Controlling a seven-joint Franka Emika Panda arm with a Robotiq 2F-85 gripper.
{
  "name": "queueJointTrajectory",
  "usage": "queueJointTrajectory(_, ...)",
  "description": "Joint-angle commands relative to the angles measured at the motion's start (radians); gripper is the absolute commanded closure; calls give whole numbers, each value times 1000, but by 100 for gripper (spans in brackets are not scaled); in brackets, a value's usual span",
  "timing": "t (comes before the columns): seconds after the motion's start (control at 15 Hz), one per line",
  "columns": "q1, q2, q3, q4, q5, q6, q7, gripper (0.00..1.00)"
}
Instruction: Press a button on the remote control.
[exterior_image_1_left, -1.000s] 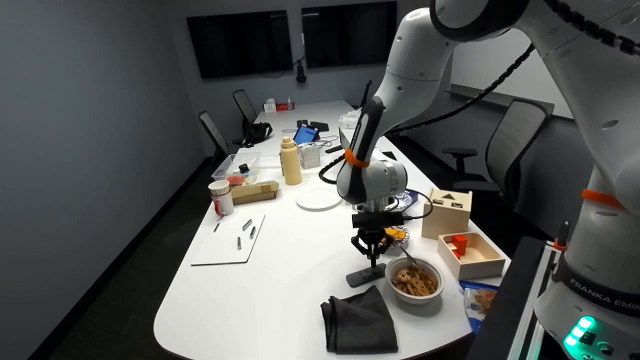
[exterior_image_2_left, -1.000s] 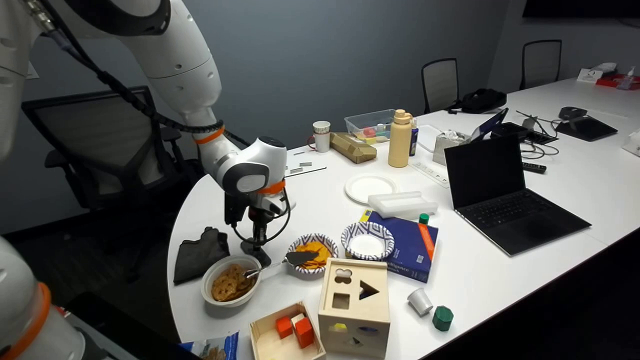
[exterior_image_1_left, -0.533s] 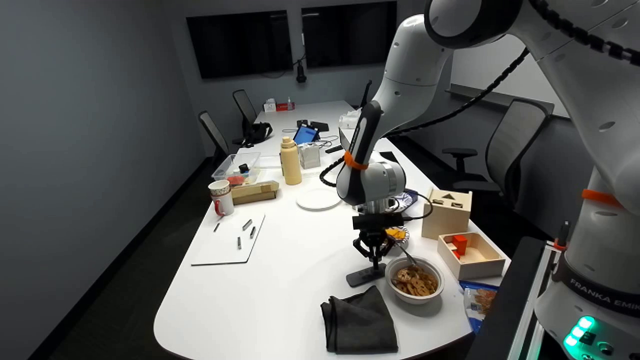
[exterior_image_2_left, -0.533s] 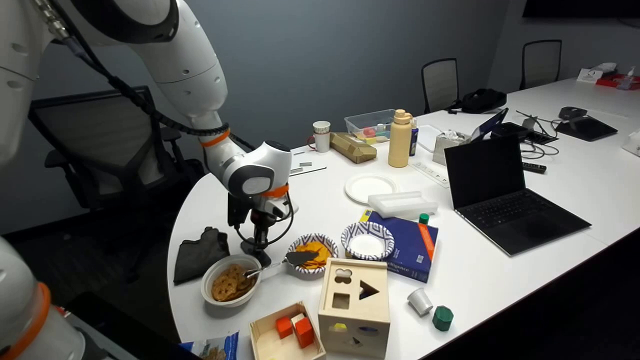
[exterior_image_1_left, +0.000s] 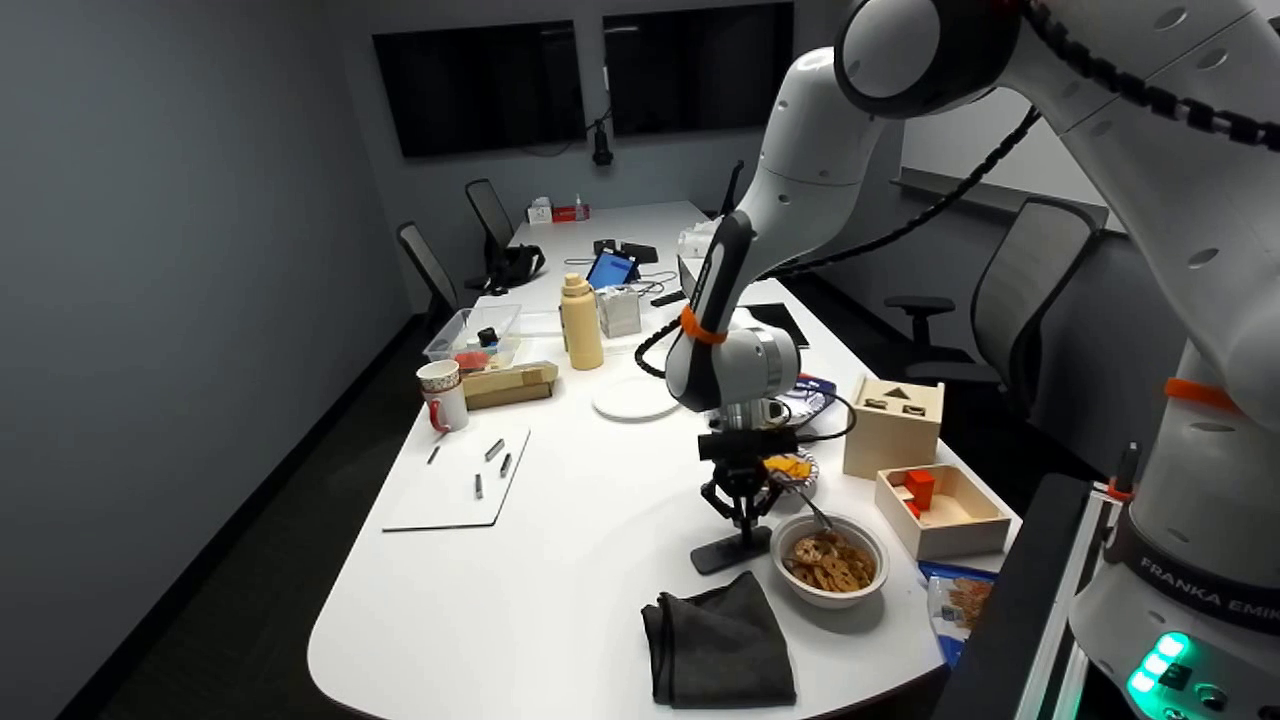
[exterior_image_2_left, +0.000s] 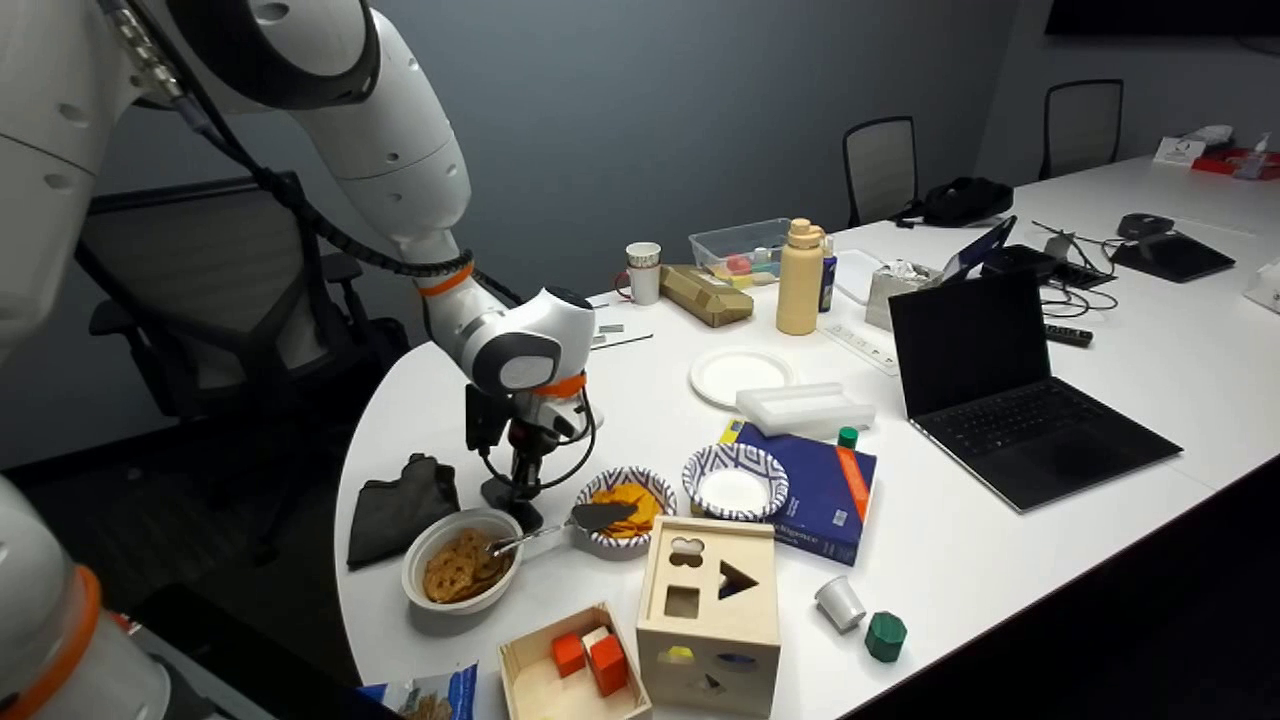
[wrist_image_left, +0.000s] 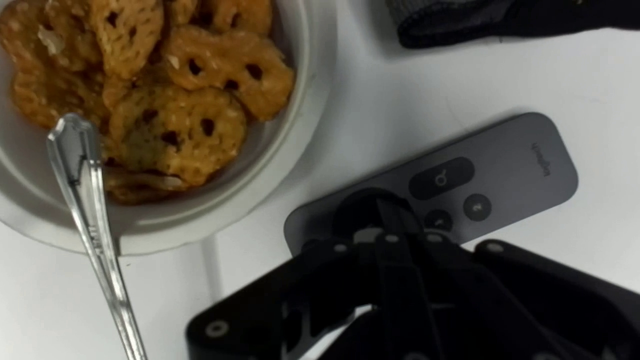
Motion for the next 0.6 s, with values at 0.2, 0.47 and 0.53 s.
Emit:
queueJointTrajectory(0.2,-28,84,8,98,-11,-84,9,100)
queueJointTrajectory(0.47,-36,50,8,88,2,-98,5,100)
queueJointTrajectory(0.53,-37,29,9,70,9,-87,5,100)
